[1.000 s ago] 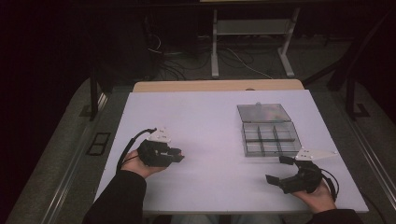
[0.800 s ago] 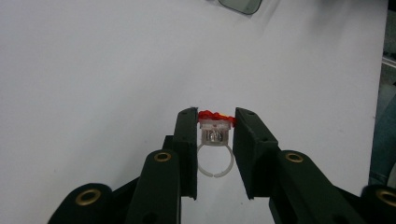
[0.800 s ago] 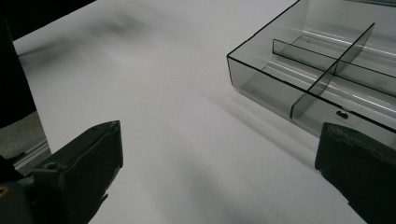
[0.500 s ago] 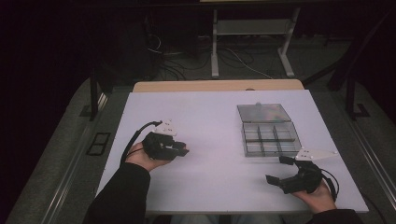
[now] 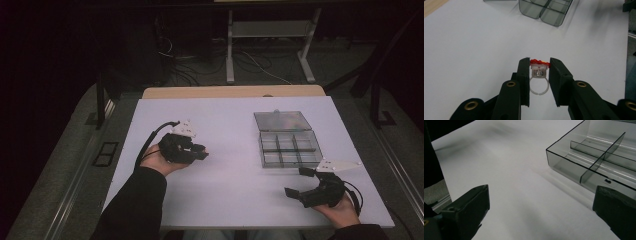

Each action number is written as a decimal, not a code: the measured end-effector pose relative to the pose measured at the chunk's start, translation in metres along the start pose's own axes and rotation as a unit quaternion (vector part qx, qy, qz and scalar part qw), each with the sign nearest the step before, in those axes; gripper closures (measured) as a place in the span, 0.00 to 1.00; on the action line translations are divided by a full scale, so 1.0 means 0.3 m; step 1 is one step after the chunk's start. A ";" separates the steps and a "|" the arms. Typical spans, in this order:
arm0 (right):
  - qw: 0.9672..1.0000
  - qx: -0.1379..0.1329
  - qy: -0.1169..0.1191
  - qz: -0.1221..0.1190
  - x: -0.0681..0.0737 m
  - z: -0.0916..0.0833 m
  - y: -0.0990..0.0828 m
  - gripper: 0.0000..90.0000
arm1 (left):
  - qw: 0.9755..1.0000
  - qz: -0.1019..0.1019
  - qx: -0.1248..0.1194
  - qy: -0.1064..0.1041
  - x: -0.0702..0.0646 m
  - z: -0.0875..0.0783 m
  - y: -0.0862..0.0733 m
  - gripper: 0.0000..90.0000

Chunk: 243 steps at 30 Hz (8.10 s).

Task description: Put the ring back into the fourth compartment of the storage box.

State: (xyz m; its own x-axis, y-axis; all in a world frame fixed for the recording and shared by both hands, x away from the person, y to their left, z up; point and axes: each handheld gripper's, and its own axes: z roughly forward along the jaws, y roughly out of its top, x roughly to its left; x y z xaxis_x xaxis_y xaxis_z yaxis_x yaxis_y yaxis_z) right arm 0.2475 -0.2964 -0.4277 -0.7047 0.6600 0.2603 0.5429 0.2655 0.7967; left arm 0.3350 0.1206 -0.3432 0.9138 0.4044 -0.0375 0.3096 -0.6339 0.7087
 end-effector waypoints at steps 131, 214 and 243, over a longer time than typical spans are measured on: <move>1.000 0.006 0.012 -0.010 -0.005 0.004 0.002 0.00 | 0.990 -0.080 -0.088 -0.072 0.053 0.700 0.280 0.77; 1.000 0.007 0.003 -0.009 0.000 0.003 -0.001 0.00 | 0.986 -0.120 -0.117 0.013 -0.042 0.058 -0.032 0.00; 1.000 0.009 -0.001 -0.007 0.001 0.005 -0.003 0.00 | 0.972 -0.190 -0.131 0.039 -0.108 0.014 -0.389 0.00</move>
State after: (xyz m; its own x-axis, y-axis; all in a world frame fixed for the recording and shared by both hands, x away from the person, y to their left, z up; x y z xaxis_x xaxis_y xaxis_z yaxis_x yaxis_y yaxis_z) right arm 0.2476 -0.2954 -0.4291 -0.7112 0.6574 0.2492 0.5417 0.2865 0.7902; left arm 0.2703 0.1788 -0.4277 0.7209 0.6319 -0.2845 0.5338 -0.2445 0.8095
